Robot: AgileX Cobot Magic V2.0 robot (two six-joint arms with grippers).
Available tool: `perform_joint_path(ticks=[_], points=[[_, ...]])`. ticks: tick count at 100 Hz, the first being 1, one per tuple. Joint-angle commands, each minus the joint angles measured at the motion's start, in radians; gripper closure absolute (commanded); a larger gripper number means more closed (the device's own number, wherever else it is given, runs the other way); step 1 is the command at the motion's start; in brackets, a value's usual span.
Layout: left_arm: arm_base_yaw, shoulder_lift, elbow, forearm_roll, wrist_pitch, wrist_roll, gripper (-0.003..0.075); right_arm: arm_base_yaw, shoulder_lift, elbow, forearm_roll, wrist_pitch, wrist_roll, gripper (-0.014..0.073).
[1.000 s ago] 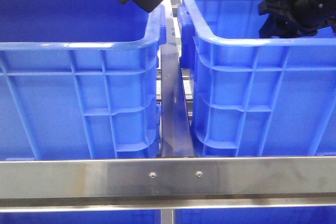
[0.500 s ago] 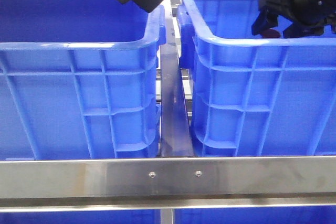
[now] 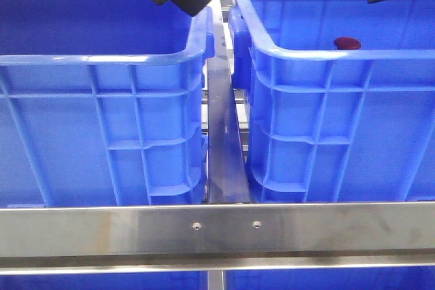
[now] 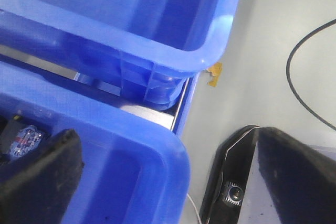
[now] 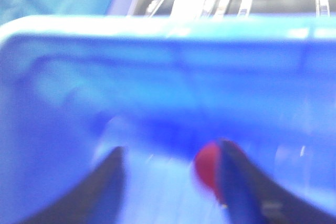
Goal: Pick red and yellow buttons and place in box
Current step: 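Lower the red button into the empty bin and open the right gripper, then reach the left gripper into the button bin toward a yellow-capped button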
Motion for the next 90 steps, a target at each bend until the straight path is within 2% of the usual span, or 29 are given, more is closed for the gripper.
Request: perform_joint_path(ticks=[1,30,41,48,62,79,90], points=[[0.017,-0.038,-0.036,-0.032,-0.030,-0.043,0.0082,0.001,-0.094,0.008,0.030,0.015,-0.012,0.0262],[0.132,-0.060,-0.079,0.106,-0.011,-0.304,0.0082,0.001,-0.253,0.142,0.030,0.054,-0.012,0.0262],[0.194,-0.075,-0.079,0.174,-0.041,-0.526,0.0082,0.001,-0.305,0.178,0.030,0.064,-0.012,0.0262],[0.223,-0.078,-0.079,0.224,-0.043,-0.610,0.0082,0.001,-0.329,0.191,0.030,0.078,-0.012,0.0262],[0.251,-0.051,-0.079,0.316,-0.044,-0.699,0.0082,0.001,-0.341,0.192,0.032,0.142,-0.012,0.0262],[0.251,0.014,-0.079,0.576,-0.037,-0.840,0.0082,0.001,-0.338,0.192,0.034,0.201,-0.012,0.0262],[0.251,0.057,-0.079,0.603,-0.046,-0.840,0.0082,0.001,-0.338,0.192,0.035,0.179,-0.012,0.0262]])
